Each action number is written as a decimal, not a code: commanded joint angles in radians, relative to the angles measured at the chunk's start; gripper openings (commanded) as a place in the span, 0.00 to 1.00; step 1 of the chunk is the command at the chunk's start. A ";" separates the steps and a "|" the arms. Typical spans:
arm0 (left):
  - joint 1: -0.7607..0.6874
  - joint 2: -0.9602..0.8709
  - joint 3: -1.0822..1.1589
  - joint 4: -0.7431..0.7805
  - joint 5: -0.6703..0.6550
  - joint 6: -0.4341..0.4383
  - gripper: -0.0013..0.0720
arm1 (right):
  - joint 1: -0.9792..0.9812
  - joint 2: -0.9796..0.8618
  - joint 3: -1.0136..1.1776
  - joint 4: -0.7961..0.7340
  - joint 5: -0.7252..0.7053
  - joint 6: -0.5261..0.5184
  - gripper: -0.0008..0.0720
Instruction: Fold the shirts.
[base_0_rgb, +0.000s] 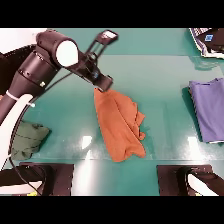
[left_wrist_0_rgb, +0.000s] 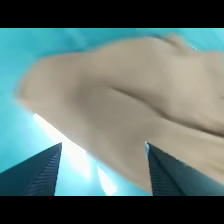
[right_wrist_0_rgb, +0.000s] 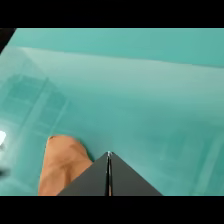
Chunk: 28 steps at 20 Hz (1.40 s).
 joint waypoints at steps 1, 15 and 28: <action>0.153 -0.041 -0.049 -0.027 0.060 0.002 0.85 | 0.000 -0.005 0.009 -0.002 0.050 0.000 0.04; 0.325 -0.378 -0.111 -0.490 0.252 0.186 0.20 | 0.001 0.050 -0.249 0.001 0.016 0.017 0.04; 0.513 -0.072 -0.057 -0.199 -0.031 0.152 0.05 | -0.018 0.074 -0.864 0.089 0.034 0.016 0.67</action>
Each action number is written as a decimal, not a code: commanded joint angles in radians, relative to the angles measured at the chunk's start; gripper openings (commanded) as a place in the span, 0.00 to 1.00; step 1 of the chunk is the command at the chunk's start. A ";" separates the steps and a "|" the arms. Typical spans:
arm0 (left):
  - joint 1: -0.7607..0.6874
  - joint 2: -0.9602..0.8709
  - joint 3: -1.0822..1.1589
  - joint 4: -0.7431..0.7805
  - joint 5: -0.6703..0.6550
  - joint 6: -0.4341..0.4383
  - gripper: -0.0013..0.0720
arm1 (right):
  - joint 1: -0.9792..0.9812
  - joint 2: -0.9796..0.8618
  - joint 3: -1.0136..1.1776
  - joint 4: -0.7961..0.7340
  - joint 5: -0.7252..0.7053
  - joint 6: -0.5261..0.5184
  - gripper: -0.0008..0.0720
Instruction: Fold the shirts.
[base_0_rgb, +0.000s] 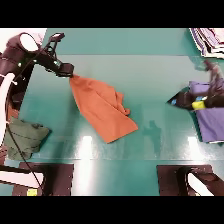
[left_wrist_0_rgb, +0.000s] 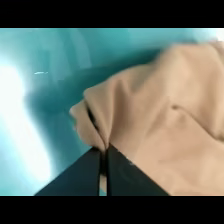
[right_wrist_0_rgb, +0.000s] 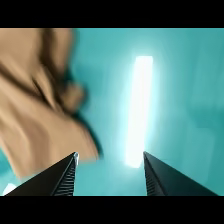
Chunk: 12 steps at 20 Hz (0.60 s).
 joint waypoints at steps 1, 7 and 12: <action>0.016 0.041 0.002 0.050 -0.059 -0.004 0.05 | 0.073 -0.075 -0.195 0.089 -0.058 -0.034 0.67; 0.016 0.041 0.002 0.047 -0.067 -0.006 0.05 | 0.335 -0.358 -0.201 0.215 -0.331 -0.097 0.67; 0.016 0.041 0.002 0.048 -0.067 -0.003 0.05 | 0.435 -0.524 -0.050 0.214 -0.329 -0.097 0.57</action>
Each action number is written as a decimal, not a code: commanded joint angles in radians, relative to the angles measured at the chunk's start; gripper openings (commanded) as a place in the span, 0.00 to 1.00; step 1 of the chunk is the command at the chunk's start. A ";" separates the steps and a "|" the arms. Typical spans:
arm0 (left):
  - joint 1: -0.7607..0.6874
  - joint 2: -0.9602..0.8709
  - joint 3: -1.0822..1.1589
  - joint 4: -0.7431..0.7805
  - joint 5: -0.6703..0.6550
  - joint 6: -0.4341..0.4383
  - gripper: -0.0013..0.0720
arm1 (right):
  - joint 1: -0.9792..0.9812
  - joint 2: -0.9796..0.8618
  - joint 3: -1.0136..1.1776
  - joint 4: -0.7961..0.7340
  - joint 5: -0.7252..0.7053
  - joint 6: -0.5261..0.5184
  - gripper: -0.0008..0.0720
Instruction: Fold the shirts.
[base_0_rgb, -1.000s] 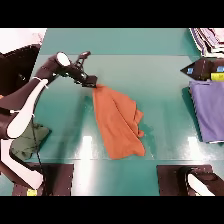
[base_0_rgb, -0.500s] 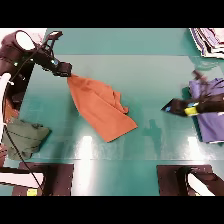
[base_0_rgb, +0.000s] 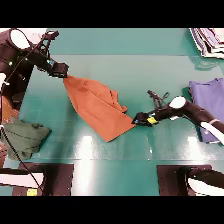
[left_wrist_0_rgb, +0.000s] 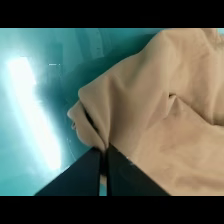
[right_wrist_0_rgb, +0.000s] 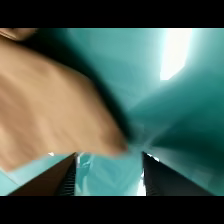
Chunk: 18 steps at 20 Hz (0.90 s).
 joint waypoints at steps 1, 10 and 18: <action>0.001 0.001 0.001 0.002 -0.005 0.002 0.05 | 0.076 -0.109 0.096 -0.005 -0.021 -0.008 0.47; 0.001 0.314 0.002 0.008 0.073 -0.008 0.05 | -0.059 0.121 0.494 -0.216 0.108 0.014 0.03; 0.001 0.658 0.167 -0.012 0.063 -0.028 0.05 | -0.348 0.415 0.900 -0.220 0.256 0.024 0.03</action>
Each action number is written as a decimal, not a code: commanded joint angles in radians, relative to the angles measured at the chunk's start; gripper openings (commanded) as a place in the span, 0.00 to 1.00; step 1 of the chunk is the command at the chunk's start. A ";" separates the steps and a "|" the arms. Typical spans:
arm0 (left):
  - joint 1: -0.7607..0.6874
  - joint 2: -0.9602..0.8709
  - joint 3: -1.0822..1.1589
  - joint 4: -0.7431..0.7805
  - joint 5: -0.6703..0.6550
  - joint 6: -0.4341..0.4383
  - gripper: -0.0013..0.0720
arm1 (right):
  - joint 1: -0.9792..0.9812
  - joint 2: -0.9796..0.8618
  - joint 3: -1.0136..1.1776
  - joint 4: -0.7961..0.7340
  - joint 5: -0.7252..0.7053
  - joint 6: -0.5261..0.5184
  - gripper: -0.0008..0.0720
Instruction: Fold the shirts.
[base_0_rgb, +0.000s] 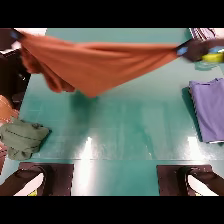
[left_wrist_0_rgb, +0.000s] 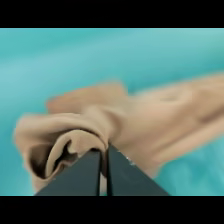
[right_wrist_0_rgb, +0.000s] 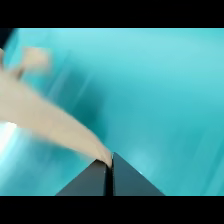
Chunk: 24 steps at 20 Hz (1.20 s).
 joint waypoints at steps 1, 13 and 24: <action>0.000 0.080 0.100 -0.023 -0.021 -0.009 0.05 | -0.106 0.075 0.161 -0.011 0.080 0.010 0.03; -0.280 -0.015 -0.665 -0.079 -0.003 -0.033 0.05 | 0.071 -0.249 0.248 -0.315 0.468 0.093 0.03; -0.412 -0.014 -0.963 -0.071 0.217 -0.039 0.73 | 0.065 -0.142 -0.286 -0.315 0.300 0.140 0.03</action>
